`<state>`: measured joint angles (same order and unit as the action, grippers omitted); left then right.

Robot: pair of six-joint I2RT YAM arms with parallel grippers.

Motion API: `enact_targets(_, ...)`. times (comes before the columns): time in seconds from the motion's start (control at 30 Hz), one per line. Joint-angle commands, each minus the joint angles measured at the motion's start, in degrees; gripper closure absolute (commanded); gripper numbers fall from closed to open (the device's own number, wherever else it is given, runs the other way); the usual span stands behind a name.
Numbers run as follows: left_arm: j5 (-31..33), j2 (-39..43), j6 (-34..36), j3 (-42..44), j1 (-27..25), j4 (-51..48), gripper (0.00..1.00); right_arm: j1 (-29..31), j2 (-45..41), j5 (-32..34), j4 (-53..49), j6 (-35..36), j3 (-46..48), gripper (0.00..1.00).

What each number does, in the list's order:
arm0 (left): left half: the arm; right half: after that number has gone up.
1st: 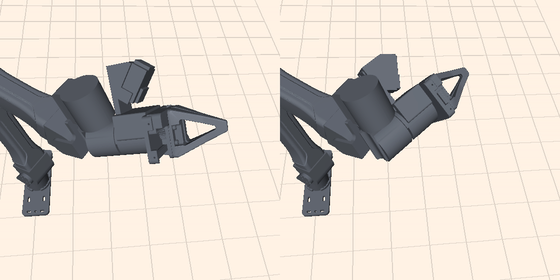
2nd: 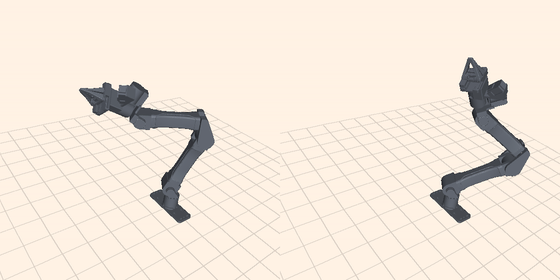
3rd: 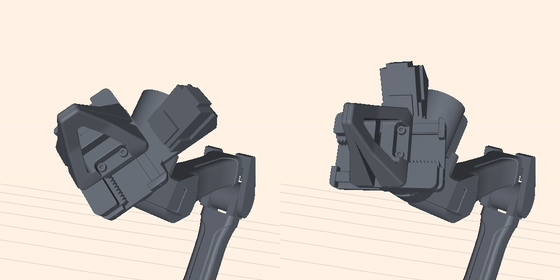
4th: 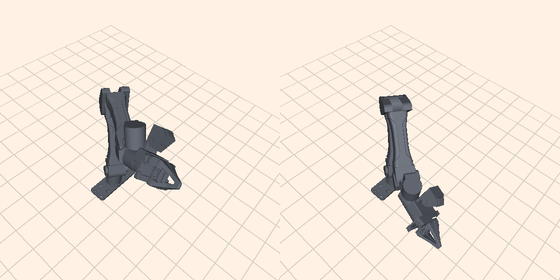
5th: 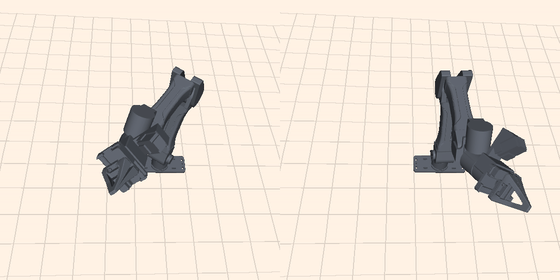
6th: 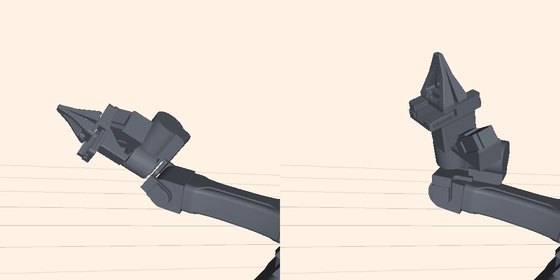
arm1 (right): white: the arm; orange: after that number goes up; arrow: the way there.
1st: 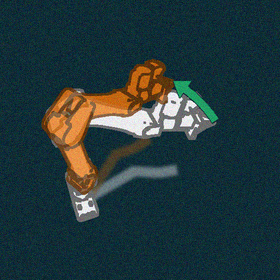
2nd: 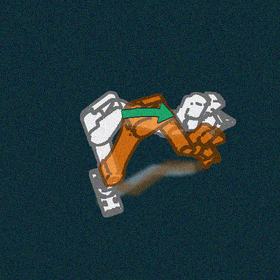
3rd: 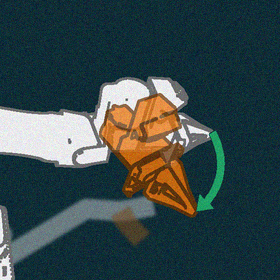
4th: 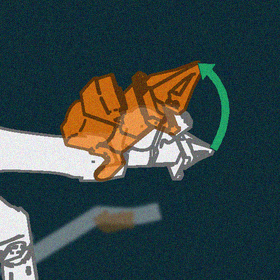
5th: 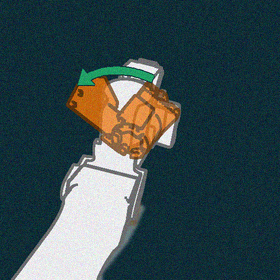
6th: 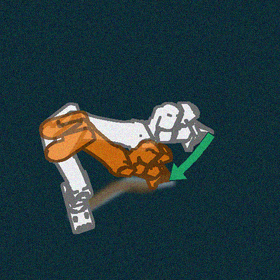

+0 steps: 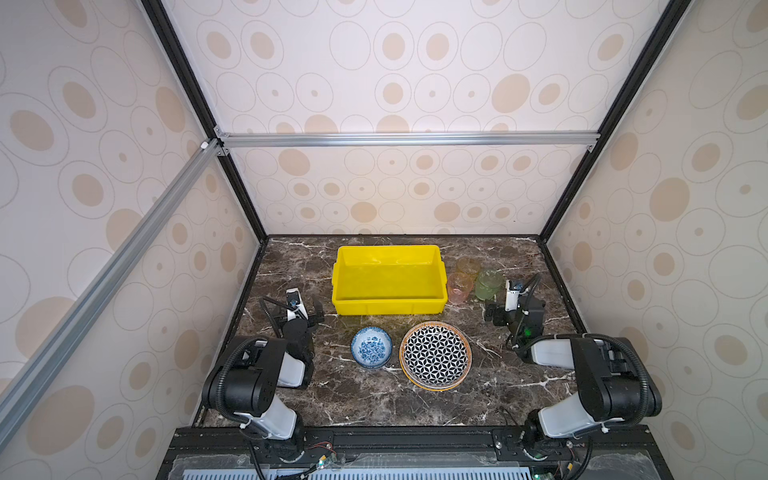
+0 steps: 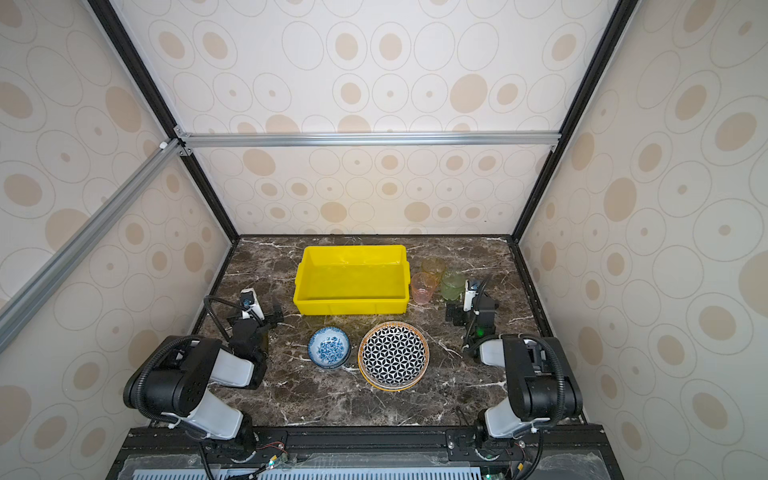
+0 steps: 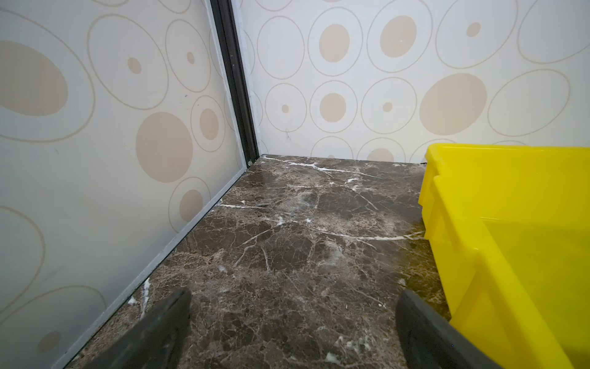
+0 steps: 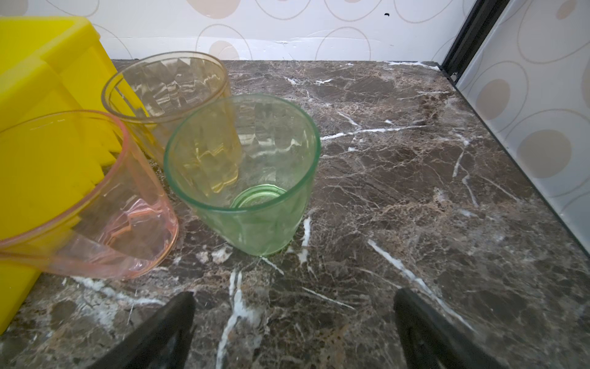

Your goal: Place the mixed dishes into the plastic bin

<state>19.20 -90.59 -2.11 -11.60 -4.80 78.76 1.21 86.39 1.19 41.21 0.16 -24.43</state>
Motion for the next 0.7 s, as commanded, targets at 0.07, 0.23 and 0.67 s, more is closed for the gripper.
enact_targets(0.07,-0.7,1.5,1.1,0.7,0.0,2.1,0.01,0.4,-4.8,-1.8,-5.6,1.1,-2.0,0.00)
enact_targets(0.23,-0.2,8.3,2.2,-2.4,-1.0,-8.9,0.01,0.4,-8.9,-2.9,-10.8,0.9,-2.4,0.00)
enact_targets(0.67,6.3,21.2,-12.6,-17.6,-2.3,-48.6,0.01,1.2,-17.7,-0.7,-31.7,-4.5,-11.5,0.00)
